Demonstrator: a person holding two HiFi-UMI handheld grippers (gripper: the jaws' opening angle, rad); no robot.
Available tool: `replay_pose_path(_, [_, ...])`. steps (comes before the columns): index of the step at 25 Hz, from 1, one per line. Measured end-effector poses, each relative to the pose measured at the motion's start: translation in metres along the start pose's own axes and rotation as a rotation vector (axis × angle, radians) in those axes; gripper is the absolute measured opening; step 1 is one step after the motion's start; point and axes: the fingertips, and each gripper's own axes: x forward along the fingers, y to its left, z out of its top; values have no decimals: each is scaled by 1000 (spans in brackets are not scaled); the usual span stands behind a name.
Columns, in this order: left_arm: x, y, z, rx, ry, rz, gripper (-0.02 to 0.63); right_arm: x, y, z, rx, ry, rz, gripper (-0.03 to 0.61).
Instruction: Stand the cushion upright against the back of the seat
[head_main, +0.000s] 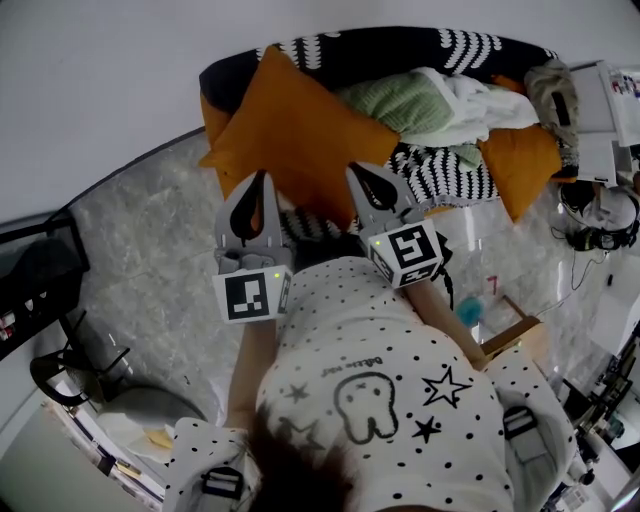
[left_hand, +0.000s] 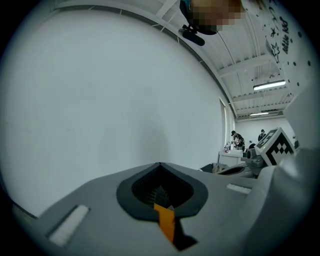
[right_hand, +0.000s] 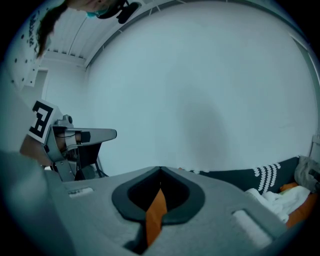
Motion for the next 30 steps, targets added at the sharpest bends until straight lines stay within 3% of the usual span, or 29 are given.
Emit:
replay_pose_path(19, [-24,-22,-26,-29,55,-64,0,-13,2,-4,20,-11,-4,-3])
replay_pose_path(24, [-23,-26,-29,-22,54,-88,0,-11,8,-10,22,-5,29,0])
replay_pose_path(30, [-16,-23,-32,-65,77,-92,2,-7,-3,-19,78,16,9,0])
